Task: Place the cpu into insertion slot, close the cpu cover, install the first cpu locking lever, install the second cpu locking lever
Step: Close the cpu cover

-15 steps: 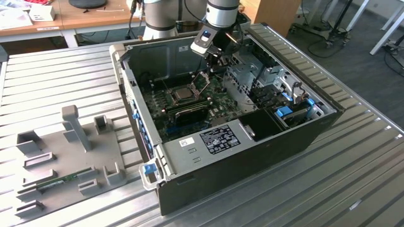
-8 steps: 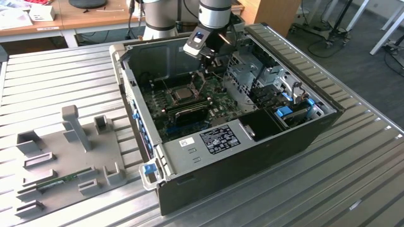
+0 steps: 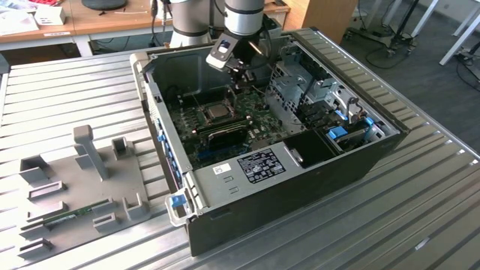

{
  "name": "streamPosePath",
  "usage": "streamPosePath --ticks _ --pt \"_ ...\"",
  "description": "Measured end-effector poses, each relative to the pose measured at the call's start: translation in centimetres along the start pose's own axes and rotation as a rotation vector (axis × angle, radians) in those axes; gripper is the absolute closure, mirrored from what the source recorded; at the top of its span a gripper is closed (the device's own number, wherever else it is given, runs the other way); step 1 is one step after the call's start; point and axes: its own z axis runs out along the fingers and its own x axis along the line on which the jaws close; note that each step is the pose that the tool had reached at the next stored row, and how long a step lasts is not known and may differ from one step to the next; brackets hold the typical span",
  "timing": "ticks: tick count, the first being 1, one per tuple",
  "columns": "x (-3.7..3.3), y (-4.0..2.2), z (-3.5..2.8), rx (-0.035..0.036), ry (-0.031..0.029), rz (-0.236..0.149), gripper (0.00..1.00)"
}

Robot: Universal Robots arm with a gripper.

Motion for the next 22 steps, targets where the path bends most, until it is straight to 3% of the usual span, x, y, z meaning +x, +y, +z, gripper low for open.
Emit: streamPosePath --ticks 6,14,16,20,22 --pt "0.0 -1.01 -0.07 -0.0019 -0.0001 0.001 0.89" --pt "-0.01 -1.05 -0.07 -0.0006 0.0 0.001 0.89" --pt "0.0 -1.05 -0.06 0.0058 0.0 0.001 0.89" --pt "-0.01 -1.05 -0.04 0.0355 -0.0003 0.002 0.89" --pt "-0.01 -1.05 -0.05 0.0398 -0.0004 0.002 0.89"
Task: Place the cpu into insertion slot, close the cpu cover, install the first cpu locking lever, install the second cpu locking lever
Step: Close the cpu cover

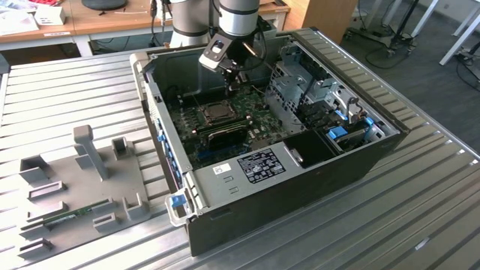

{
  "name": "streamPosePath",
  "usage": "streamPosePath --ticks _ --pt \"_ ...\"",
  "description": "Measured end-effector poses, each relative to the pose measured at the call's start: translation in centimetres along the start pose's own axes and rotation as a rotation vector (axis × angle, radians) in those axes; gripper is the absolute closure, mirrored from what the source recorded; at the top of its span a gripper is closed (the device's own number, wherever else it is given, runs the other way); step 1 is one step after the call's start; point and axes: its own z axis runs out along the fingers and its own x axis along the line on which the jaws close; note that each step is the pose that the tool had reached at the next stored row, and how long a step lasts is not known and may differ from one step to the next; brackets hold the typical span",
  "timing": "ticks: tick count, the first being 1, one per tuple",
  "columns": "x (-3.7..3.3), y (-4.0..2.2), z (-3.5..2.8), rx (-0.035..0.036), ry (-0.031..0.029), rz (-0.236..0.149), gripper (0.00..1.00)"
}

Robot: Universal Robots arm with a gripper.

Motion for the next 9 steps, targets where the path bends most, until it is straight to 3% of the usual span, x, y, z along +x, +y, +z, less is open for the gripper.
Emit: streamPosePath --ticks 9 --pt "0.0 0.0 0.03 0.0014 -0.0006 -0.011 0.89"
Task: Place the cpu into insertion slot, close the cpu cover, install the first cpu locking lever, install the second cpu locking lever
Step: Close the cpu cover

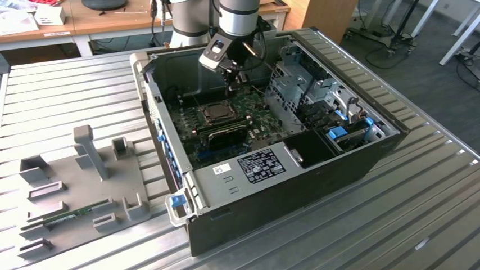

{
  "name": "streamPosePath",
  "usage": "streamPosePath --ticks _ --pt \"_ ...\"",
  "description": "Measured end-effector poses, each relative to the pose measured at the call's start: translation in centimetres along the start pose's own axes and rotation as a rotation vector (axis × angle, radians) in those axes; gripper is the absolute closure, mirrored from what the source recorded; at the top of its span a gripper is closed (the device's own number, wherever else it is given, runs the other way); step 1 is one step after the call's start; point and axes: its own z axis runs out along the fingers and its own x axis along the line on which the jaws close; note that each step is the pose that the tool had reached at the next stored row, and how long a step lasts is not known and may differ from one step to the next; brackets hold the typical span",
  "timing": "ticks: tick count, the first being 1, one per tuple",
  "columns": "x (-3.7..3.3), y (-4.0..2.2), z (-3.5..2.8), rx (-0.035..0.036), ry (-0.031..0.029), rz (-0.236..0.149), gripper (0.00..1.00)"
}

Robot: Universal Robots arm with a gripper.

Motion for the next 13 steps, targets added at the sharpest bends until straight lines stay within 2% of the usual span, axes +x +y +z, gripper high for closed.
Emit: streamPosePath --ticks 11,13 --pt "0.0 -0.01 0.24 0.0048 0.005 -0.198 0.89" --pt "0.0 -0.01 0.24 0.005 0.0052 -0.207 0.89"
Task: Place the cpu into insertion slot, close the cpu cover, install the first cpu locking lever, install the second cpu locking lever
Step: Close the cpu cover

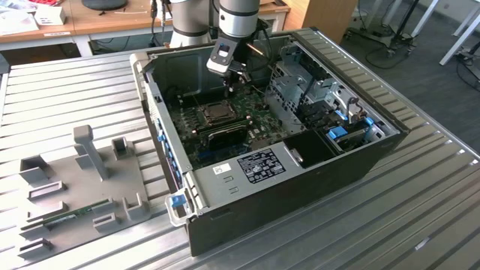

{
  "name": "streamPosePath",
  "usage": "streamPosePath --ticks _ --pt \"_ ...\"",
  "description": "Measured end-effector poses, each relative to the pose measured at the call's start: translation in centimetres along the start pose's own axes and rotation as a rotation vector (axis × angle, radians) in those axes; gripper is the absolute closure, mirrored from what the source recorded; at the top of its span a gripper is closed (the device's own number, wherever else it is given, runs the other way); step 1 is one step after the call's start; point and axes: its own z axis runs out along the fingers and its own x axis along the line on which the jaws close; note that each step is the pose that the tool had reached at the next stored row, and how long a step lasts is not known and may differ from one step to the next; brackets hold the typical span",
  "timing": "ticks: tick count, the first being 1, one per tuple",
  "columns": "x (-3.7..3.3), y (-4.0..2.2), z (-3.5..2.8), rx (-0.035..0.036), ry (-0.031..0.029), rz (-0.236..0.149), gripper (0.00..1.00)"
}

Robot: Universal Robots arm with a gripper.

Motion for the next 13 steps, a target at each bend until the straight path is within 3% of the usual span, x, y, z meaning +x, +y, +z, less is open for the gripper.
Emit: streamPosePath --ticks 5,13 --pt "0.0 0.0 0.01 0.0003 0.0006 -0.015 0.89" --pt "0.0 0.0 0.09 0.0037 0.0044 -0.16 0.89"
